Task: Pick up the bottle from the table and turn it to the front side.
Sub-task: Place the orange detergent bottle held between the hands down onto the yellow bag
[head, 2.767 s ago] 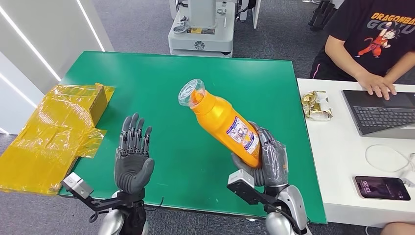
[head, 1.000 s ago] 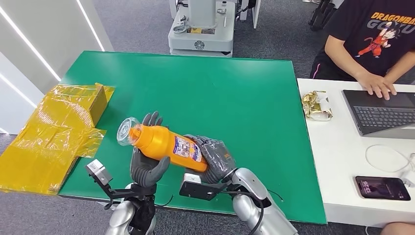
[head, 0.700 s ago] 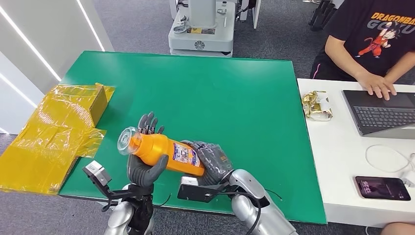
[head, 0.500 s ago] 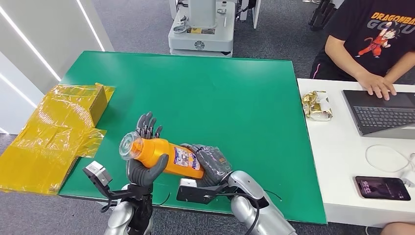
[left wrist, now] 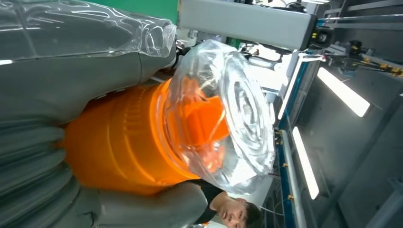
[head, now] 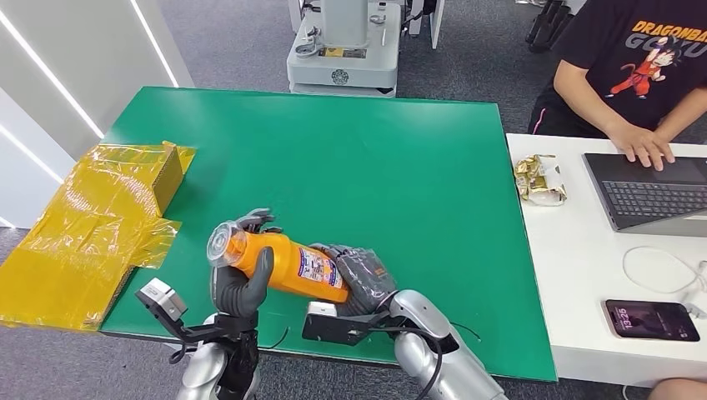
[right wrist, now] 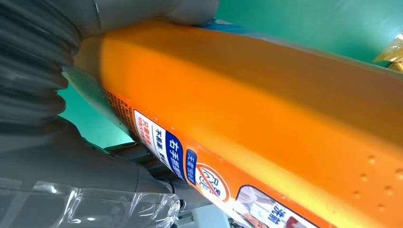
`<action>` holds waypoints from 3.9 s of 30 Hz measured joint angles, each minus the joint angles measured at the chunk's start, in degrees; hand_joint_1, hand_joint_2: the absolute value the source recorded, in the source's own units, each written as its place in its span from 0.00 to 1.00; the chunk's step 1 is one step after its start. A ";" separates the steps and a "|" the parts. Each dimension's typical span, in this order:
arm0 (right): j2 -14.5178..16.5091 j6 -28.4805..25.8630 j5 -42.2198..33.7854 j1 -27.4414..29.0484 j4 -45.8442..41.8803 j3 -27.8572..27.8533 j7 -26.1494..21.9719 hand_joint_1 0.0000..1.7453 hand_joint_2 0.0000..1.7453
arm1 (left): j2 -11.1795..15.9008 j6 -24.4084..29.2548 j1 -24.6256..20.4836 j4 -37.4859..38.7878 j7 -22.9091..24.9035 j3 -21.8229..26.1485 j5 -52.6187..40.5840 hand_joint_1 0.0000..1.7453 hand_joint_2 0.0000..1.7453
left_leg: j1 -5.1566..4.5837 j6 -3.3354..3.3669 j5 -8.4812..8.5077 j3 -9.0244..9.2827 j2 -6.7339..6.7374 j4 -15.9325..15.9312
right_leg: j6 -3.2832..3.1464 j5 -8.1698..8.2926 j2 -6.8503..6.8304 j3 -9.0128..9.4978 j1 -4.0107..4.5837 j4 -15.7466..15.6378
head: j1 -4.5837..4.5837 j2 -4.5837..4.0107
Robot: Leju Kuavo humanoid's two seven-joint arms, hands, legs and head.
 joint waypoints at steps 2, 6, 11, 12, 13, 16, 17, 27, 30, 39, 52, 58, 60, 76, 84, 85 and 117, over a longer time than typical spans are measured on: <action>-0.01 -0.14 -0.03 0.01 -0.01 0.00 -0.03 1.00 1.00 | 0.00 -0.04 -0.03 -0.05 -0.05 0.08 0.00 1.00 1.00 | 0.00 0.00 0.00 0.00 0.00 0.00 | 0.00 0.00 0.00 0.00 0.00 0.00 | 0.00 0.00; -0.08 -1.15 -0.10 0.32 -0.36 -0.06 -0.16 1.00 1.00 | 0.00 -0.15 -0.14 -0.21 -0.06 0.22 0.01 1.00 1.00 | 0.00 0.00 0.00 0.00 0.00 0.00 | 0.00 0.00 0.00 0.00 0.00 0.00 | -0.01 0.00; -0.20 -3.15 -0.88 1.46 -1.76 -0.59 -0.34 0.04 1.00 | -0.01 -0.38 -0.60 -0.45 -0.05 0.23 -0.02 1.00 1.00 | 0.00 0.00 0.00 0.00 0.00 0.00 | 0.00 0.00 0.00 0.00 0.00 0.00 | 0.01 0.00; -0.20 -3.73 -1.30 1.76 -2.13 -0.69 -0.65 0.00 1.00 | -0.02 -0.33 -0.72 -0.48 0.01 0.23 -0.12 1.00 1.00 | 0.00 0.00 0.00 0.00 0.00 0.00 | 0.00 0.00 0.00 0.00 0.00 0.00 | 0.01 0.00; -0.19 -4.62 -1.96 2.17 -2.73 -0.77 -1.22 0.00 1.00 | -0.02 -0.12 -0.82 -0.48 0.16 0.23 -0.35 1.00 1.00 | 0.00 0.00 0.00 0.00 0.00 0.00 | 0.00 0.00 0.00 0.00 0.00 0.00 | 0.01 0.00; -0.02 -8.54 -4.90 3.61 -5.57 -0.98 -3.55 0.00 1.00 | 0.02 1.20 -0.88 -0.46 0.77 0.23 -1.48 1.00 1.00 | 0.00 0.00 0.00 0.00 0.00 0.00 | 0.00 0.00 0.00 -0.01 0.00 0.00 | -0.01 0.00; 0.03 -9.63 -5.94 3.99 -6.52 -1.14 -4.11 0.00 1.00 | 0.05 1.70 -0.88 -0.46 0.84 0.23 -1.80 1.00 1.00 | 0.00 0.00 0.00 0.00 0.00 0.00 | 0.00 0.00 0.00 -0.01 0.00 0.00 | 0.00 0.00; 0.90 -17.00 -17.09 6.36 -13.76 -2.59 -10.61 0.00 1.00 | 1.69 8.98 -0.86 -2.17 0.30 0.46 -9.23 1.00 1.00 | 0.00 0.00 0.00 0.00 0.01 0.00 | 0.00 0.00 0.00 0.00 0.00 0.01 | 0.01 0.00; 0.89 -19.29 -21.42 7.19 -15.31 -2.55 -13.43 0.00 1.00 | 3.44 11.96 -0.97 -4.21 -0.30 1.09 -12.89 1.00 1.00 | 0.00 0.00 0.00 0.01 0.01 -0.01 | 0.00 0.00 0.01 -0.01 0.00 0.01 | 0.01 0.00; 0.27 -23.65 -31.07 8.49 -20.06 -1.38 -18.47 0.00 1.00 | 10.33 20.61 -3.71 -7.52 2.20 2.11 -24.60 1.00 1.00 | 0.01 -0.01 0.01 0.03 0.01 -0.01 | 0.00 0.00 0.01 -0.01 0.01 0.02 | 0.01 0.00; -0.82 -24.77 -29.77 11.07 -29.71 -0.49 -15.10 0.00 1.00 | 29.72 18.21 -20.13 3.21 18.68 -0.59 -52.42 1.00 1.00 | 0.03 -0.04 0.12 0.08 0.10 -0.02 | -0.08 0.05 0.10 -0.04 0.03 0.06 | 0.00 0.00; -1.99 -24.70 -28.56 12.90 -33.93 -1.37 -14.38 0.00 1.00 | 35.33 12.84 -28.85 10.84 21.38 -7.29 -58.54 1.00 1.00 | 0.05 -0.03 0.12 -0.01 0.06 0.02 | -0.08 0.06 0.07 -0.07 0.04 0.05 | 0.01 0.00; -2.31 -24.90 -28.33 13.45 -34.78 -1.63 -14.35 0.00 1.00 | 36.31 11.48 -32.12 14.22 21.80 -10.20 -60.22 1.00 1.00 | 0.04 -0.03 0.12 0.00 0.08 0.02 | -0.08 0.07 0.08 -0.06 0.04 0.05 | 0.02 0.00; -2.86 -24.87 -27.42 14.99 -37.16 -1.88 -14.15 0.00 1.00 | 38.16 14.47 -39.90 38.88 30.47 -20.19 -74.74 1.00 1.00 | 0.06 -0.04 0.12 0.02 0.17 -0.03 | -0.14 0.09 0.18 -0.08 0.05 0.07 | 0.02 0.00; -2.86 -24.60 -27.60 15.00 -37.15 -1.88 -14.25 0.00 1.00 | 39.54 15.88 -39.78 44.89 34.90 -20.41 -80.38 1.00 1.00 | 0.06 -0.04 0.12 0.01 0.13 -0.03 | -0.14 0.10 0.14 -0.05 0.05 0.07 | 0.02 0.00; -2.86 -24.48 -27.65 14.99 -37.15 -1.88 -14.32 0.00 1.00 | 39.78 16.05 -39.63 45.42 35.12 -20.34 -80.86 1.00 1.00 | 0.06 -0.04 0.12 0.01 0.13 -0.03 | -0.14 0.10 0.14 -0.05 0.05 0.07 | 0.02 0.00; -2.85 -22.69 -32.26 9.93 -33.03 -0.74 -16.02 0.00 1.00 | 39.36 10.08 -36.57 52.70 22.81 -17.69 -77.42 0.91 1.00 | 0.06 -0.04 0.12 0.00 0.12 -0.03 | -0.14 0.10 0.13 -0.04 0.05 0.07 | 0.02 0.00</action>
